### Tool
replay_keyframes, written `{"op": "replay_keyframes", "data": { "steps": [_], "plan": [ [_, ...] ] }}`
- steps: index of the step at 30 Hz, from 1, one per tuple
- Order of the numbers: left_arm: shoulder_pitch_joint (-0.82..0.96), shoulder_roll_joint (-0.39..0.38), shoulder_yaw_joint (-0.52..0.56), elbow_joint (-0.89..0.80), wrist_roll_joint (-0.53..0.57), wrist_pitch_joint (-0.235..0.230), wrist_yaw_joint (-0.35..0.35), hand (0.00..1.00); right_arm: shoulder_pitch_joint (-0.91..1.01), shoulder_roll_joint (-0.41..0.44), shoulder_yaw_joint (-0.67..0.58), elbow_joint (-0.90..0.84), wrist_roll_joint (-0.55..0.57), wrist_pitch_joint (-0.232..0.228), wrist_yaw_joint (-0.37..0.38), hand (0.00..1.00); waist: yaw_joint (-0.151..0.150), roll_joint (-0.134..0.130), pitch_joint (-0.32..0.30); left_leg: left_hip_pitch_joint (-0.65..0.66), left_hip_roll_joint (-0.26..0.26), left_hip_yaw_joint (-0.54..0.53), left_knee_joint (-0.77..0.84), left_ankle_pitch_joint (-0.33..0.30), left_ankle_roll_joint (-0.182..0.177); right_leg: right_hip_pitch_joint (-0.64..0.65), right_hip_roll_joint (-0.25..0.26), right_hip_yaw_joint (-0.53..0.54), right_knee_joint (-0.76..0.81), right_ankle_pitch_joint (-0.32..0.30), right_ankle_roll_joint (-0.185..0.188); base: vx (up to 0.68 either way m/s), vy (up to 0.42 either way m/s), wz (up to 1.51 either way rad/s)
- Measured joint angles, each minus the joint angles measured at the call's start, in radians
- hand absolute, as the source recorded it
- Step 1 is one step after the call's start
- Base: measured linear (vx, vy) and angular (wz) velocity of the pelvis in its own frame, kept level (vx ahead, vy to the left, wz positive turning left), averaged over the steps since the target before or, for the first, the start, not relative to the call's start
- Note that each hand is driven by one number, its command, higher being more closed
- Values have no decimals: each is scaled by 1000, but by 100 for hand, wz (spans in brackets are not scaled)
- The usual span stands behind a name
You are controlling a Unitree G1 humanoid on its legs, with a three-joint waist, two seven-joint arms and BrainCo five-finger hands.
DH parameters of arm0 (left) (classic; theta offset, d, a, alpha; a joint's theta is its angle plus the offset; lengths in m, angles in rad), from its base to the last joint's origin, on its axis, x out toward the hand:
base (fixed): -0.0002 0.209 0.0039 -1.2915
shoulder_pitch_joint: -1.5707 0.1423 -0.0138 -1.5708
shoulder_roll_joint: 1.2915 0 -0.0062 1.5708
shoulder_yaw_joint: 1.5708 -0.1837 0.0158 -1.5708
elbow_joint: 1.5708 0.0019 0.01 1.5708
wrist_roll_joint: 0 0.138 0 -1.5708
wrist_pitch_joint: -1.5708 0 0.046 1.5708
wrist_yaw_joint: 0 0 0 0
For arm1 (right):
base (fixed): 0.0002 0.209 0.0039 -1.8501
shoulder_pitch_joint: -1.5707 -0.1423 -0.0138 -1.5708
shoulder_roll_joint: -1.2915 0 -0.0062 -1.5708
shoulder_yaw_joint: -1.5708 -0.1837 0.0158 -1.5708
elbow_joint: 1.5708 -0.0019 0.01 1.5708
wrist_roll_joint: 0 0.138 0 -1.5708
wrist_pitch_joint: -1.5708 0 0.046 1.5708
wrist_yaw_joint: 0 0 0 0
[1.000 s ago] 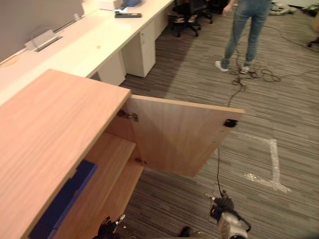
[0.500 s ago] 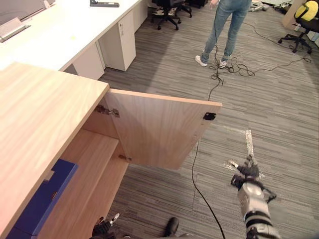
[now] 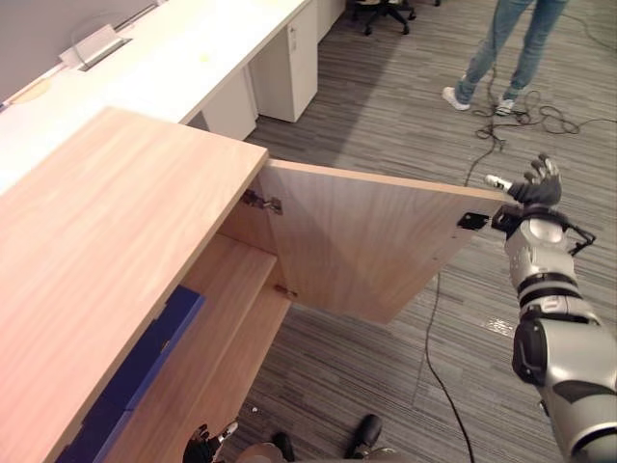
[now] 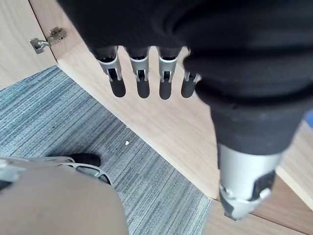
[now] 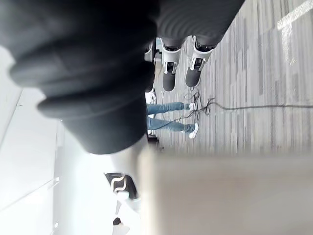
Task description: Walk over to the cabinet, pick up the folder, carry it to the office cabinet, place the folder inside the office cabinet, then close the office cabinet door
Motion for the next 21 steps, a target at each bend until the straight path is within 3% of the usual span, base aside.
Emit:
{"op": "replay_keyframes", "data": {
  "steps": [6,13,17,21],
  "plan": [
    [22,6,-51,-35,-5,-7,-27,0,-27,-74,123,38,-10,11,84,0,8,12,9,0,-22,-34,4,2,6,14,-21,-13,0,10,14,-25,24,10],
    [31,27,-94,-49,-5,-9,-57,0,-44,-121,305,39,-78,20,191,0,11,15,23,-1,-13,-44,2,10,16,18,-11,-14,-1,11,14,-83,-57,1],
    [32,42,-119,-50,-3,-8,-84,0,-40,-175,478,4,-170,21,292,0,9,12,25,-1,-6,-43,-1,11,14,17,-5,-10,-5,9,12,-60,-56,-2],
    [33,58,-132,-58,4,-6,-102,0,7,-262,657,-151,-248,27,379,0,5,4,30,2,-4,-34,-1,11,13,14,-3,0,-1,8,12,0,-23,-6]
  ]
}}
